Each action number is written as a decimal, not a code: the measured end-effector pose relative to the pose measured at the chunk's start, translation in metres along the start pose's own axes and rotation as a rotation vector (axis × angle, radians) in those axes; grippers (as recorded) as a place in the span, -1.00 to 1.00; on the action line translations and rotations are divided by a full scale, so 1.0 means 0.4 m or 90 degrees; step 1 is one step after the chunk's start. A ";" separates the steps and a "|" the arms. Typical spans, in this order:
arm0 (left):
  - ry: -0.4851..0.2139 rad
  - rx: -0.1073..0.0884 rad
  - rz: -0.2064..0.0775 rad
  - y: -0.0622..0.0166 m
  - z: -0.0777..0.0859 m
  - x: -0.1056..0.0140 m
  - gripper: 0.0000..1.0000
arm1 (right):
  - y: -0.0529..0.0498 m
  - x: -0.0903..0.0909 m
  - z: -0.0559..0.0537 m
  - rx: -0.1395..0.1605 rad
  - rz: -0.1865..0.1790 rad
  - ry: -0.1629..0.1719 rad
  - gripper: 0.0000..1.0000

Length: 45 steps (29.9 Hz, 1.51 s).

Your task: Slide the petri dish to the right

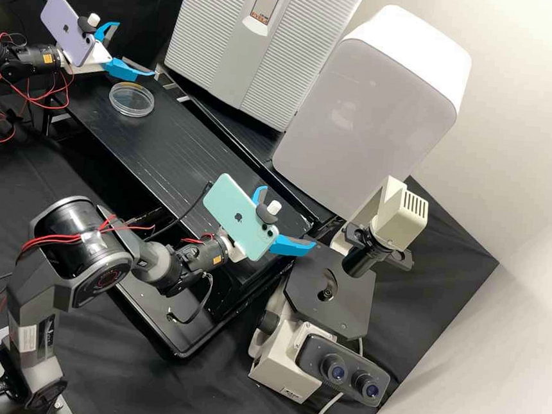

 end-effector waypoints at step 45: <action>0.000 0.000 0.000 0.000 0.000 0.000 1.00 | -0.238 -0.167 -0.313 -0.072 -0.151 0.207 1.00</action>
